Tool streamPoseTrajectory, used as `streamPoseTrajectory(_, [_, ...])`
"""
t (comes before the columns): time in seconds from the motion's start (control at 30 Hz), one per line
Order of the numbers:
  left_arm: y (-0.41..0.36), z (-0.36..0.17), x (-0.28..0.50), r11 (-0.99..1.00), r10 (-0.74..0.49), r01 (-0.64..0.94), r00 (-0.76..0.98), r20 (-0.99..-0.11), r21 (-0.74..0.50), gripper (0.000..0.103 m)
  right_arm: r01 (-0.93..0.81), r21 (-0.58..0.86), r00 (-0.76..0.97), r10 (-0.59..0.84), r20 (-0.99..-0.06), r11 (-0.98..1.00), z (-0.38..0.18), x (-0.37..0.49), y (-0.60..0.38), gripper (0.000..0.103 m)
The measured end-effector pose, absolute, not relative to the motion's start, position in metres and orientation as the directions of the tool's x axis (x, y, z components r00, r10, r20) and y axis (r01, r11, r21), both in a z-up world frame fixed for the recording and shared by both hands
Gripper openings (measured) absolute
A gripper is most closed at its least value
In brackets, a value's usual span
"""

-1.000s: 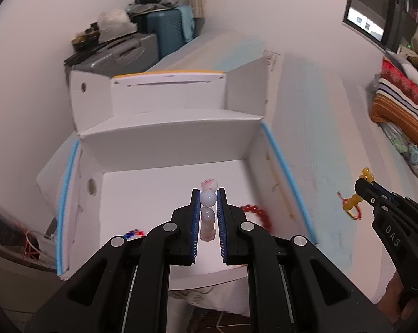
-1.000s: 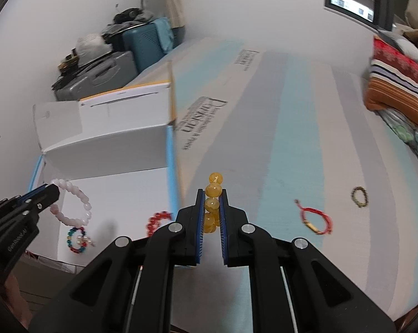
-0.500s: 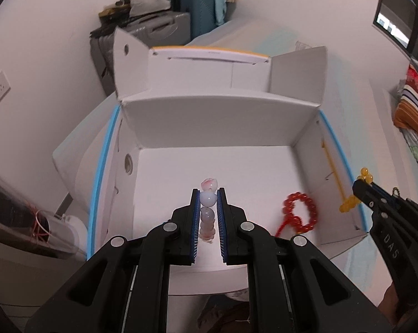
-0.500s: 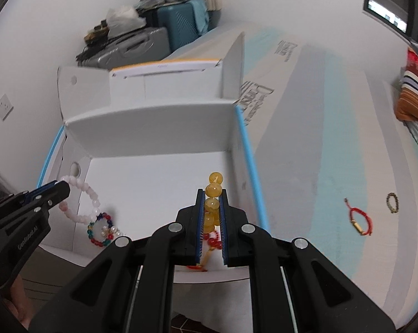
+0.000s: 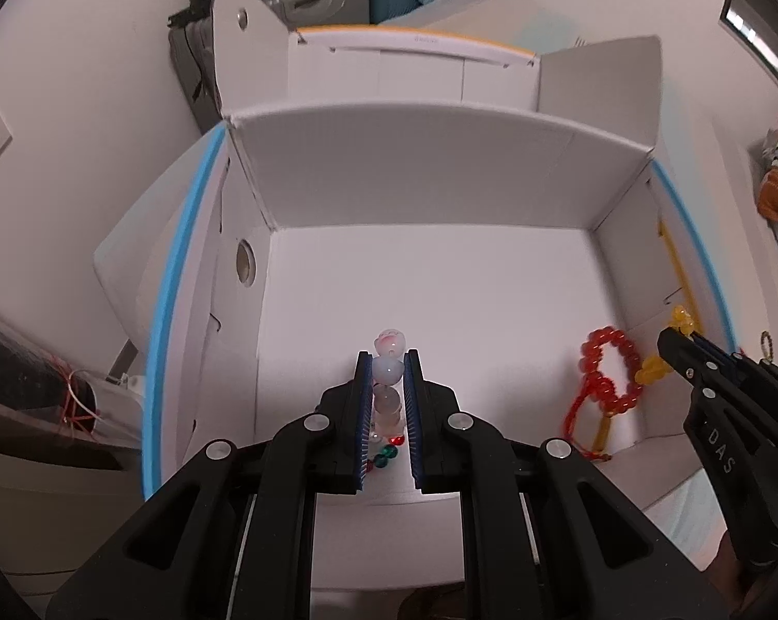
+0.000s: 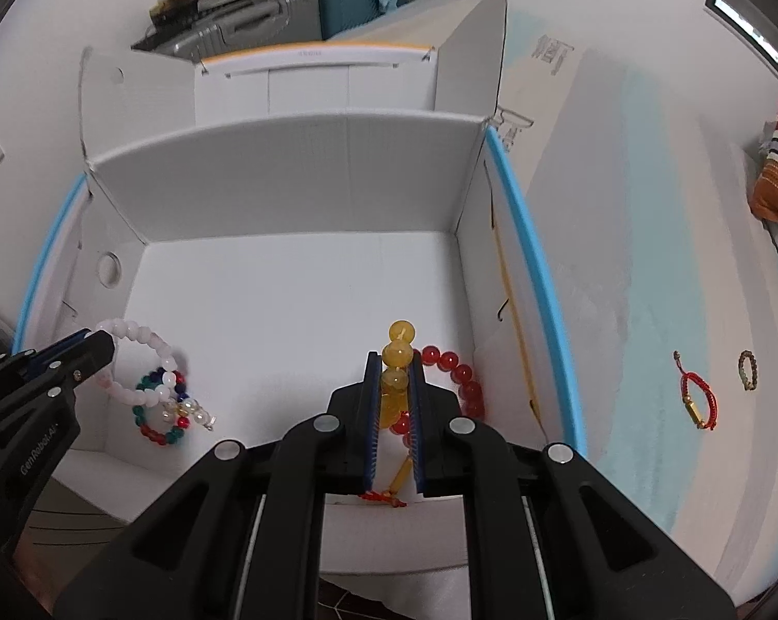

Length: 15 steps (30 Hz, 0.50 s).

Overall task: Organize jewelry
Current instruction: 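Open both tools to drop the bracelets into the box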

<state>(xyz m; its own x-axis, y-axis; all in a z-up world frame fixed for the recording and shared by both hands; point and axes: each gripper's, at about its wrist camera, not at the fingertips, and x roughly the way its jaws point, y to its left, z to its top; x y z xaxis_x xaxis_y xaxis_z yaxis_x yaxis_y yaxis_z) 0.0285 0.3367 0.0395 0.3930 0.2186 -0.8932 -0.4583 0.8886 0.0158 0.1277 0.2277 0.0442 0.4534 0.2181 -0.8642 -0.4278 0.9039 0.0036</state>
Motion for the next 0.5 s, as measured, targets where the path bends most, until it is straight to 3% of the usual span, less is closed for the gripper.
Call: streamPoseTrajectory(0.5, [0.344,0.020,0.031,0.891,0.205,-0.454,0.374,-0.904,0.014,0.013,-0.435,-0.023,0.439,0.190,-0.878,0.900,0.027,0.134,0.238,0.010])
